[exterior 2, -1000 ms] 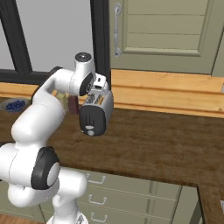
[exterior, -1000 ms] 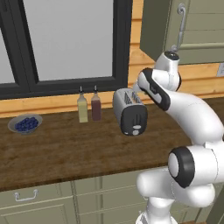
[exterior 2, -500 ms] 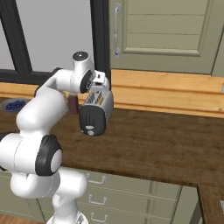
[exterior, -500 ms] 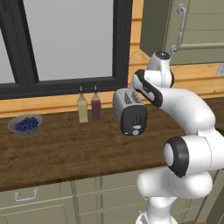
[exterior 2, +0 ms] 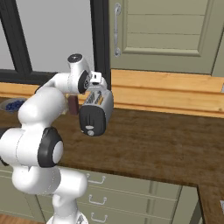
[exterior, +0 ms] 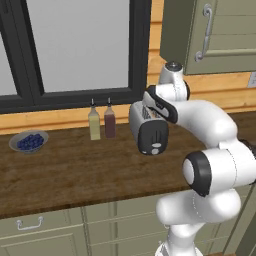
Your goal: Start the toaster. Once the lever pops up, take the bread to the plate on the dining counter.
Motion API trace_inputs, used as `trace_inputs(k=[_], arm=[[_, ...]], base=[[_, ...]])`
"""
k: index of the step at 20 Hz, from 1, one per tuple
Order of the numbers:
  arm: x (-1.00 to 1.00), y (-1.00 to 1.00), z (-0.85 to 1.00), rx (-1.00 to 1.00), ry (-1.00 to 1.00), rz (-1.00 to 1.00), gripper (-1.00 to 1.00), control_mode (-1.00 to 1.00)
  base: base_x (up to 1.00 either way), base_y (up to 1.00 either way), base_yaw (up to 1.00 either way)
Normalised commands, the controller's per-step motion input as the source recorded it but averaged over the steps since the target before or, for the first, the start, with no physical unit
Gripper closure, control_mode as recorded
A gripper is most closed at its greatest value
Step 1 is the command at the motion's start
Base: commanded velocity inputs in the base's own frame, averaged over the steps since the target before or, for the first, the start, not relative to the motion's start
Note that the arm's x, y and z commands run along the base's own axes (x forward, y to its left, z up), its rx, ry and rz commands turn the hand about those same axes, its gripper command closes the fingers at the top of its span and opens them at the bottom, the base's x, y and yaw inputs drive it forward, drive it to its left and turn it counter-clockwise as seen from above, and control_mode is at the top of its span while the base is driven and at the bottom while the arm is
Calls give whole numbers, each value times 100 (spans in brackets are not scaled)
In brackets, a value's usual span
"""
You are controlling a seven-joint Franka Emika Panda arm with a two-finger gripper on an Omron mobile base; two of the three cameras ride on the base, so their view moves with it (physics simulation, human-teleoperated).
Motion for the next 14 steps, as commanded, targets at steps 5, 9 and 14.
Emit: trace_inputs(k=[5,9,14], arm=[[11,0,-3,0,0,0,-100,-100],[22,0,-13,0,0,0,-100,-100],[21,0,-15,0,0,0,-100,-100]], base=[[0,0,0],[0,0,0],[0,0,0]])
